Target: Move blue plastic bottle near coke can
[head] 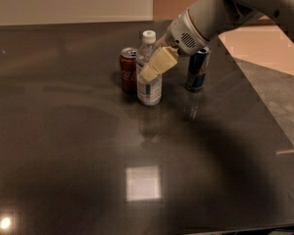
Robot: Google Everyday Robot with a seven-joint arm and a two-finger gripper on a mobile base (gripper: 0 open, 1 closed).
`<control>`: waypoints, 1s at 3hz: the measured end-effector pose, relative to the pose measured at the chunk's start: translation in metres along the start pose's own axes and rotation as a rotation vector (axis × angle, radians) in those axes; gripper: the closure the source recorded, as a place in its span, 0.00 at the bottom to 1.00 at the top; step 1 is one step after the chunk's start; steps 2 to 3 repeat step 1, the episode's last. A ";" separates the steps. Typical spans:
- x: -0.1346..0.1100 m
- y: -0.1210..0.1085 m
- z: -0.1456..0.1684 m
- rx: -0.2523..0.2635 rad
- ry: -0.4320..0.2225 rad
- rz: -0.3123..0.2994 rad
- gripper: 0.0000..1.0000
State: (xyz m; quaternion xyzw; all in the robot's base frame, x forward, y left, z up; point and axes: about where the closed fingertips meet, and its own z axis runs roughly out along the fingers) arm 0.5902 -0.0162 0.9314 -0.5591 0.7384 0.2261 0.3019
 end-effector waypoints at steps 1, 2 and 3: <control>0.000 0.000 0.000 0.000 0.000 0.000 0.00; 0.000 0.000 0.000 0.000 0.000 0.000 0.00; 0.000 0.000 0.000 0.000 0.000 0.000 0.00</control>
Offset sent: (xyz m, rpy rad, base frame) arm 0.0000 0.0000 0.0000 0.0000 0.0000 0.0000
